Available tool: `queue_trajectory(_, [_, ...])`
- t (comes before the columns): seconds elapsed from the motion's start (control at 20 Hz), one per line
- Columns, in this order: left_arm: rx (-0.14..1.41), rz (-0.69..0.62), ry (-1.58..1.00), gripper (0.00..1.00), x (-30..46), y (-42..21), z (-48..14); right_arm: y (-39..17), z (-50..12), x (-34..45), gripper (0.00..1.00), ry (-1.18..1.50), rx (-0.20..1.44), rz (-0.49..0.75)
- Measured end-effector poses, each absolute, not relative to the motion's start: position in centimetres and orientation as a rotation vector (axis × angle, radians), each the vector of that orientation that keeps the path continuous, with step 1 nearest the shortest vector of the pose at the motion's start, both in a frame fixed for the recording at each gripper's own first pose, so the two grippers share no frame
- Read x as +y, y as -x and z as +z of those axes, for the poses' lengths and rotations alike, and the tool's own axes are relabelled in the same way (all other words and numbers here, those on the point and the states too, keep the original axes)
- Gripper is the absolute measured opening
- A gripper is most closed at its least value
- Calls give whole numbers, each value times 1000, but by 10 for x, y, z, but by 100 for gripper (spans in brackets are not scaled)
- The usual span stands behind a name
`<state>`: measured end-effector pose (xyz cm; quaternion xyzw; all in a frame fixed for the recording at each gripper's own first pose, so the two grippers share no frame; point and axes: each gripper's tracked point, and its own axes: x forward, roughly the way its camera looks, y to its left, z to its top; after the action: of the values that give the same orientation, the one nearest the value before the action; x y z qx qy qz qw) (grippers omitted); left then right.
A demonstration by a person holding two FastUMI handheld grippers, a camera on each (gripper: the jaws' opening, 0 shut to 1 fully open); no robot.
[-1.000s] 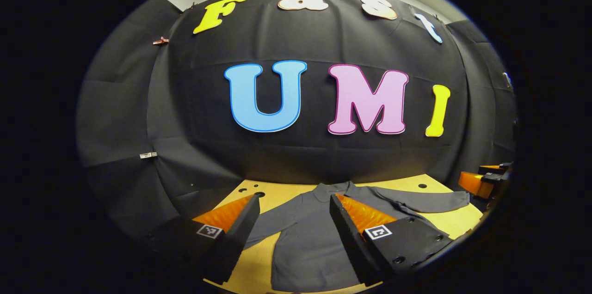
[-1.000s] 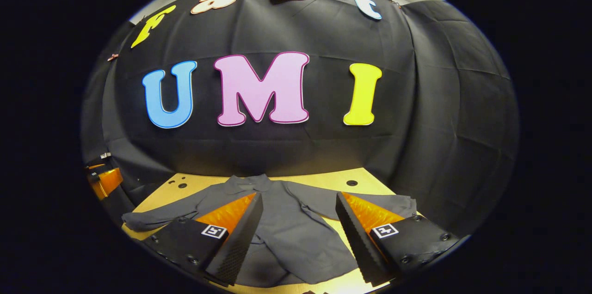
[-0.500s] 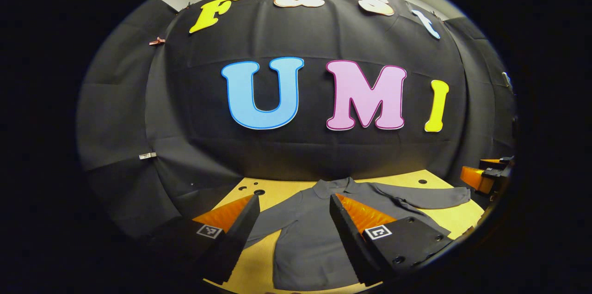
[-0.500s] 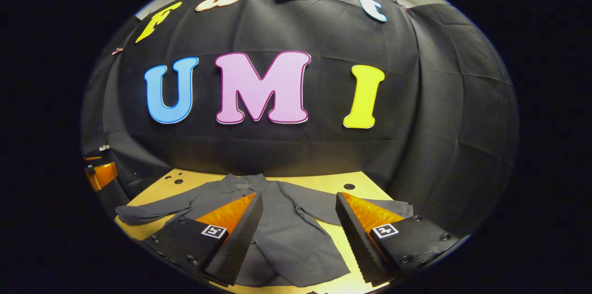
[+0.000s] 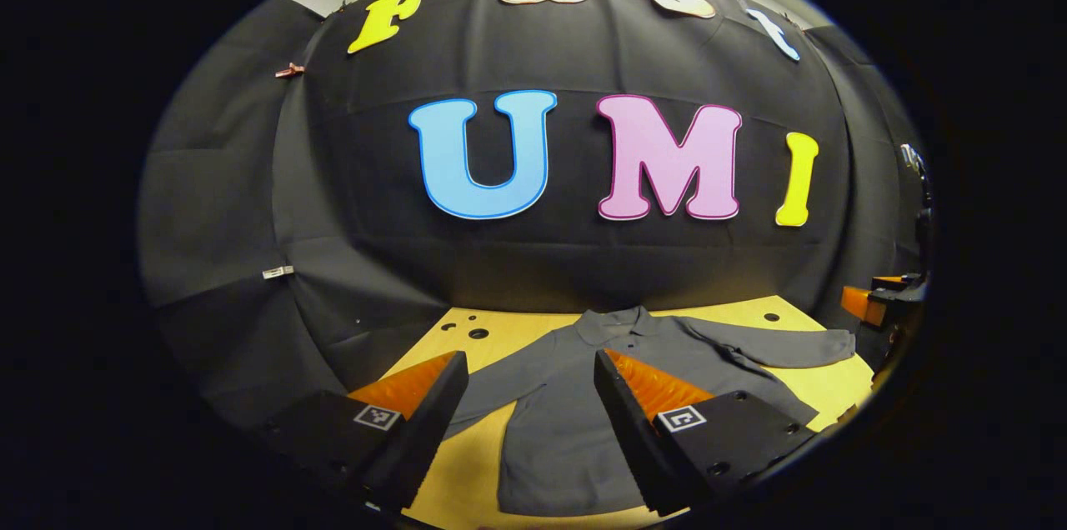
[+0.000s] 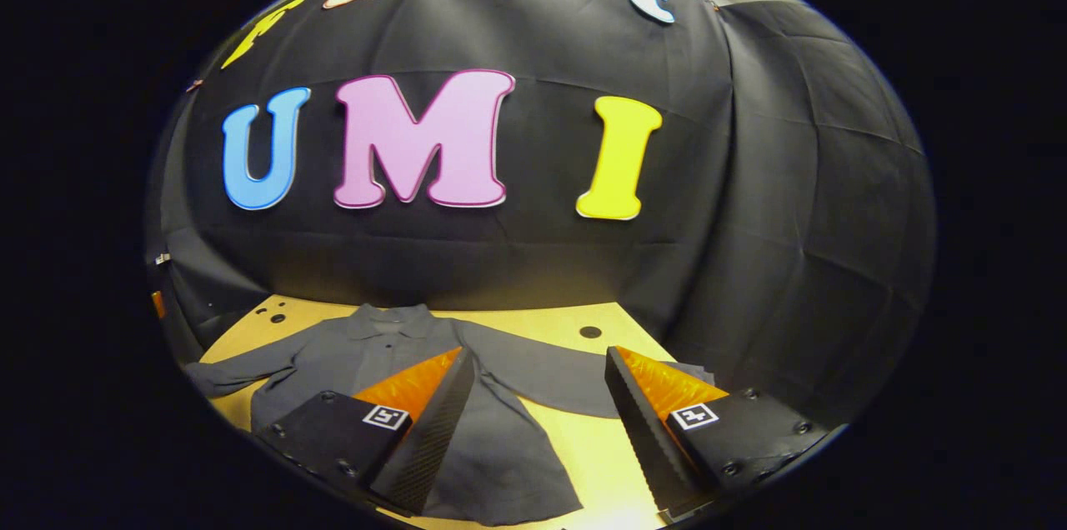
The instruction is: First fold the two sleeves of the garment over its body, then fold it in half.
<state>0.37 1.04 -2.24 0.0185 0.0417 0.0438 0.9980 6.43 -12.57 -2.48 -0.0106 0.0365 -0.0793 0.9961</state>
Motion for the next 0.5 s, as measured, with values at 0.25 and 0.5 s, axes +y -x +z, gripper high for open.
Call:
queue_trajectory(0.25, [134, 134, -4, 96, 14, -7, -35, -92, -50, -184, 98, -23, 131, -238])
queue_trajectory(0.5, [219, 196, 37, 96, 10, -7, -64, -121, -86, -241, 98, -17, 211, -282])
